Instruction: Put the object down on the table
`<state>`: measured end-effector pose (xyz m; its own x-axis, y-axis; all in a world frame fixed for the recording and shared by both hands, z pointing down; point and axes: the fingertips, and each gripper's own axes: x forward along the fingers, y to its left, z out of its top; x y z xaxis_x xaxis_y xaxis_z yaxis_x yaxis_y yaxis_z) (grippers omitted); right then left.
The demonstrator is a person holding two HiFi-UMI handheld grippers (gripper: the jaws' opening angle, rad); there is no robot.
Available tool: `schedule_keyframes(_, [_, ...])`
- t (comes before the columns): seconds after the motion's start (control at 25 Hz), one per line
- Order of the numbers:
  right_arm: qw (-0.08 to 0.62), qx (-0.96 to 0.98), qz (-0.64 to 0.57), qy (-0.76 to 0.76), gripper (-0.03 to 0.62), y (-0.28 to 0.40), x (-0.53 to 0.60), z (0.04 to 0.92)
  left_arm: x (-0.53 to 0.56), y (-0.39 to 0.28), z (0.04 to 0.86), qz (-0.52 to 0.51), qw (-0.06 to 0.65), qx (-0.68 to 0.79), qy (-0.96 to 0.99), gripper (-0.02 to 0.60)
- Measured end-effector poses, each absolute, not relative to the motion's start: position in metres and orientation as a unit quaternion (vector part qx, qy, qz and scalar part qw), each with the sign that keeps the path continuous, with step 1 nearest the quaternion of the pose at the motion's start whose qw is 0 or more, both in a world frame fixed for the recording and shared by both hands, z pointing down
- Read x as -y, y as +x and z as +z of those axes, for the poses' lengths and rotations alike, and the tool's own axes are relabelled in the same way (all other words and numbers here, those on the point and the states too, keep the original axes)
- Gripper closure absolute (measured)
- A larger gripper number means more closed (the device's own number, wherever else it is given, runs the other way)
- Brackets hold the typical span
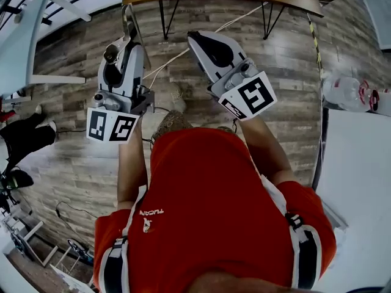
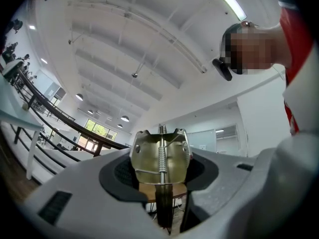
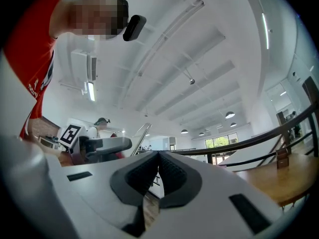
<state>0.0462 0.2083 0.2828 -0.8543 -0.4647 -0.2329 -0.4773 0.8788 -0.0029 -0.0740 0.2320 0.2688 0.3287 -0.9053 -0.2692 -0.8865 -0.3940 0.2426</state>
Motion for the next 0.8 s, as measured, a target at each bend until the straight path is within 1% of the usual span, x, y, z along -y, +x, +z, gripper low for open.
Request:
schedule_keyframes(0.2, [0.095,-0.959,0.040,-0.263,0.569,0.010,-0.136,0.272,-0.161,-0.109,0.263,-0.173,0.022,0.535,0.826,0.385])
schedule_keyframes(0.36, [0.085,-0.954,0.043,-0.283,0.569,-0.013,-0.085,0.267,-0.108,-0.125,0.260,-0.163,0.027,0.511,0.844,0.385])
schedule_keyframes(0.6, [0.072,-0.947,0.033,-0.310,0.569,-0.055,-0.012,0.271,-0.024,-0.159,0.268,-0.154,0.056,0.481,0.861,0.385])
schedule_keyframes(0.8, [0.061,-0.945,0.025,-0.321,0.569,-0.063,0.012,0.280,0.009,-0.171,0.281,-0.149,0.076,0.480,0.861,0.385])
